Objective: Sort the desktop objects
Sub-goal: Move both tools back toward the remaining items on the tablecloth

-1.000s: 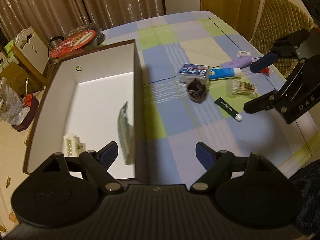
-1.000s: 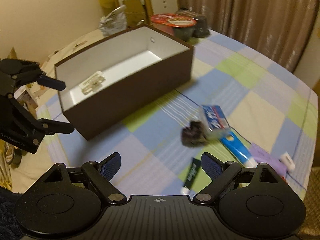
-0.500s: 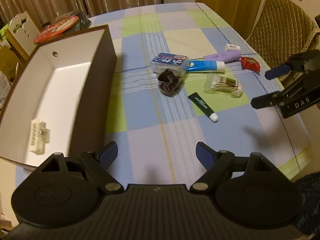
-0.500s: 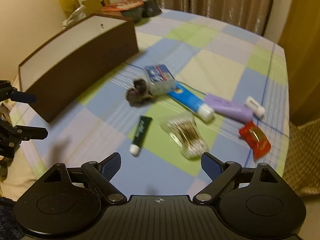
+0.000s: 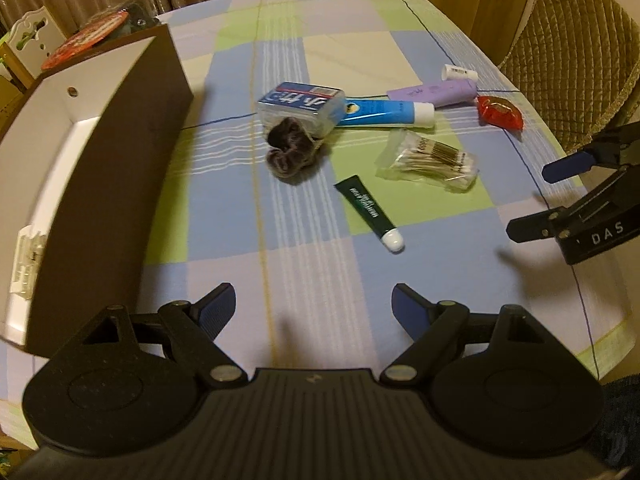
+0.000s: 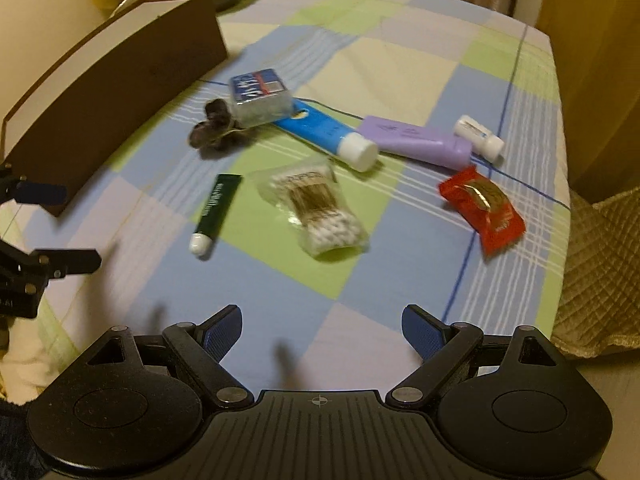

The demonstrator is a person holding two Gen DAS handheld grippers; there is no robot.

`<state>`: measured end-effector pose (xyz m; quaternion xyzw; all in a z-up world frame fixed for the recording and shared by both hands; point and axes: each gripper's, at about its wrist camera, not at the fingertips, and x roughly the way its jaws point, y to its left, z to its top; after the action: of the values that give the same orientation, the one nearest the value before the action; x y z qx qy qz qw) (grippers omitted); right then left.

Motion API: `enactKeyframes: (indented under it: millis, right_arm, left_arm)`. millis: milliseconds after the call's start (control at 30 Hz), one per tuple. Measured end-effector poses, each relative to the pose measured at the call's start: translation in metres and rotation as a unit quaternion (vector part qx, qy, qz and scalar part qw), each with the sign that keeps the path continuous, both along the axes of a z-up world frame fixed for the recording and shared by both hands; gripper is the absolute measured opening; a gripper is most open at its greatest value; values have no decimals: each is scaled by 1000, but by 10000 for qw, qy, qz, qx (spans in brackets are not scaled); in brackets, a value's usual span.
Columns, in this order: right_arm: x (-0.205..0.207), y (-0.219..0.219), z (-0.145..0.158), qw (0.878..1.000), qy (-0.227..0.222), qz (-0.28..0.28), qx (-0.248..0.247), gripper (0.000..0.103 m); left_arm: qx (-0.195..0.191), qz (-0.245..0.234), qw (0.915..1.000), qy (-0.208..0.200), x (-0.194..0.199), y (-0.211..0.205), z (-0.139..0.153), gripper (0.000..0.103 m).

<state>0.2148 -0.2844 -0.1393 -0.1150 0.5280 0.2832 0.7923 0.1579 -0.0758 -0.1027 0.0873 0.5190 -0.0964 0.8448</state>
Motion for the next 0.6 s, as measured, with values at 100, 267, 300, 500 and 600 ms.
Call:
enactKeyframes:
  millis: [100, 267, 300, 500, 600]
  right_arm:
    - [6, -5, -1, 10000, -39, 1, 39, 90]
    - [15, -10, -3, 9999, -52, 61, 107, 90]
    - [17, -11, -4, 9999, -46, 62, 112, 90]
    - [29, -16, -8, 9999, 1, 95, 119, 90]
    - [36, -18, -10, 9999, 30, 89, 119, 90]
  left_arm:
    - [-32, -3, 10000, 59, 4, -8, -6, 83]
    - [-189, -8, 9998, 102, 14, -21, -17, 82]
    - [-249, -2, 9996, 120, 16, -22, -20, 82]
    - [-427, 29, 9988, 233, 34, -32, -34, 72]
    - [-458, 11, 9986, 259, 45, -37, -42, 63]
